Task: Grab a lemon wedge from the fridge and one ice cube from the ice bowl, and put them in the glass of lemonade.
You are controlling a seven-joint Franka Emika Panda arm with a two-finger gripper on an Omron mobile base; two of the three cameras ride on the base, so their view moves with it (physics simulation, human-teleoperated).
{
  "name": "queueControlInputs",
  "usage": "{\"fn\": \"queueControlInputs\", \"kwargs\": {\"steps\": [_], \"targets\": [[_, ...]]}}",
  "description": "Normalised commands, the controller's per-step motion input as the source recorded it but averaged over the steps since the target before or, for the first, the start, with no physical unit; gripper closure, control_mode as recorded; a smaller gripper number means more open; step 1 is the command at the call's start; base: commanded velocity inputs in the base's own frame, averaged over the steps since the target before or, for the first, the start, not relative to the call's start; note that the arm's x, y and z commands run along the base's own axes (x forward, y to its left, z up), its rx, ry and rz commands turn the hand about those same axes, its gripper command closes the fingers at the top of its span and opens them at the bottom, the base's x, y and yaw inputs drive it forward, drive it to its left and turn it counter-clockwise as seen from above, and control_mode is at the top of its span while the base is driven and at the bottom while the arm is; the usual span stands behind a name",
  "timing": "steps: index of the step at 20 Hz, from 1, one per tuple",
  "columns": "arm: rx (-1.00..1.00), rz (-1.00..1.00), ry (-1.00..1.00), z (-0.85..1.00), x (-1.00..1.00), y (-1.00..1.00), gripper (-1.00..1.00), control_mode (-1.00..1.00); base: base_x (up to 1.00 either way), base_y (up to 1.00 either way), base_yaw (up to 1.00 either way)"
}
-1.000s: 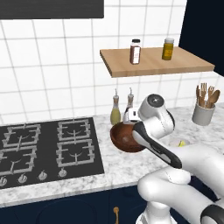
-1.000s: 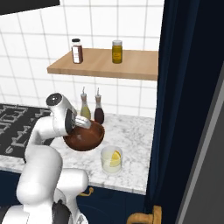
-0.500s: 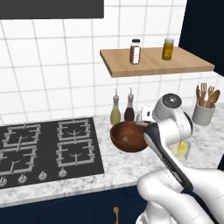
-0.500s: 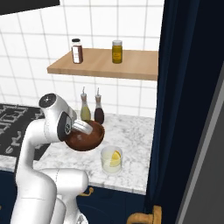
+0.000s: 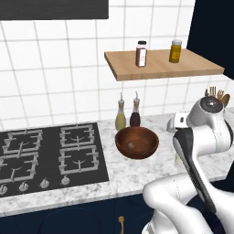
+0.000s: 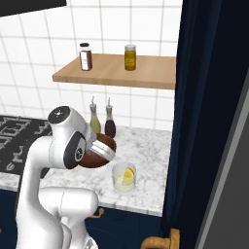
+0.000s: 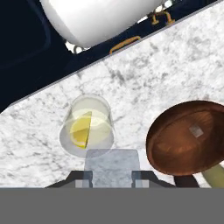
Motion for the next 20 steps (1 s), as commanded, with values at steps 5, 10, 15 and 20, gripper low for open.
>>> {"fn": "queueControlInputs", "kwargs": {"steps": [5, 10, 15, 20], "targets": [[0.0, -0.04, 0.0, 0.03, -0.25, -0.39, 1.0, -1.0, 0.0, 0.0, 0.0], [0.0, 0.0, 0.0, -0.31, 0.0, -0.01, 1.0, -1.0, 0.0, 0.0, 0.0], [0.0, 0.0, 0.0, -0.18, -0.01, -0.11, 1.0, -1.0, 0.0, 0.0, 0.0], [0.0, 0.0, 0.0, -0.28, -0.01, -0.16, 1.0, -1.0, 0.0, 0.0, 0.0]]}}
